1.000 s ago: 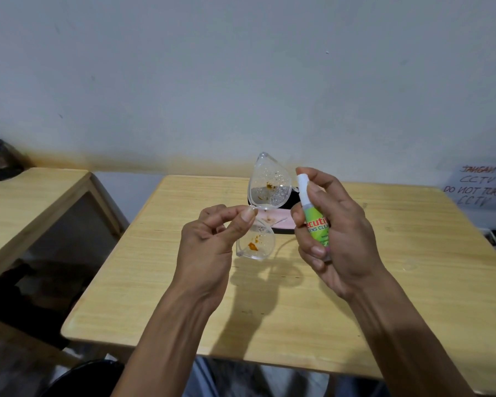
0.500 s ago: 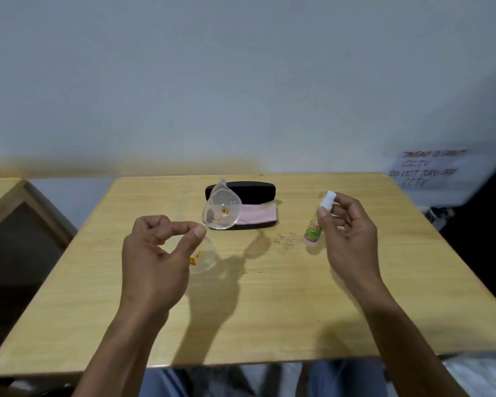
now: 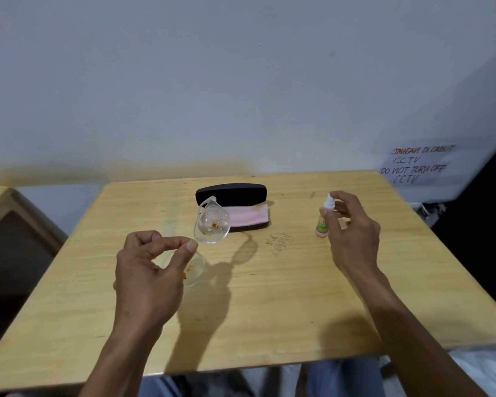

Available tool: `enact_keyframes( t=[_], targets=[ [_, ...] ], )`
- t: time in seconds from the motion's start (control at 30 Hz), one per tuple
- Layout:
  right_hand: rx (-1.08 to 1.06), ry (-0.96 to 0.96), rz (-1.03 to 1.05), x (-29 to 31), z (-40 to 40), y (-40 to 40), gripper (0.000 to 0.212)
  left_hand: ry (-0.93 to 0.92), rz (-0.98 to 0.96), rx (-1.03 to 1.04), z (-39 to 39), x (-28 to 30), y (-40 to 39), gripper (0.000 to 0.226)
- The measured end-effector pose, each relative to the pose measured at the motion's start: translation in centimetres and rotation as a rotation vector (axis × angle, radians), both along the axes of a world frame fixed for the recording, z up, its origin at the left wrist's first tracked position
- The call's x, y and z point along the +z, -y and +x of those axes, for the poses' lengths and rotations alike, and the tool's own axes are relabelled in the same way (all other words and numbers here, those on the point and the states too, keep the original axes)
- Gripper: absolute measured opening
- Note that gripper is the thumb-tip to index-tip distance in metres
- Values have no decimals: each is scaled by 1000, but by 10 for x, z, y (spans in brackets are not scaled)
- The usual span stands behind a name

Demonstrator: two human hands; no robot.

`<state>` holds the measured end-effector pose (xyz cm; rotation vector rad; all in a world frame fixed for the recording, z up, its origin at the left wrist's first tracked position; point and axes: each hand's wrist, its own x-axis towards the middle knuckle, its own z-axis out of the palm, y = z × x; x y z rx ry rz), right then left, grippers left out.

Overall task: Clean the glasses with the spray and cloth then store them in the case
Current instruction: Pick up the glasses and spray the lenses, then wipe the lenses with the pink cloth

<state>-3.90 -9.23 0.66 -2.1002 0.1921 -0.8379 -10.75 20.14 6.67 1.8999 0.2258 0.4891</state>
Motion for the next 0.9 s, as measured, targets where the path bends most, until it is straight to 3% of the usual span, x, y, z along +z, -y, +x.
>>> enact_keyframes(
  t=[0.43, 0.53, 0.67, 0.83, 0.9],
  targets=[
    [-50, 3, -31, 0, 1, -3, 25, -57, -20, 9, 1, 2, 0, 23],
    [-83, 49, -139, 3, 0, -3, 33, -49, -42, 6, 2, 1, -1, 22],
    [-79, 187, -336, 17, -8, -34, 28, -22, -59, 17, 2, -1, -6, 14],
    [176, -96, -141, 11, 15, -79, 18, -38, -66, 39, 1, -2, -12, 14],
    [206, -213, -166, 8, 29, -85, 21, -34, -72, 42, 0, -2, -15, 13]
  ],
)
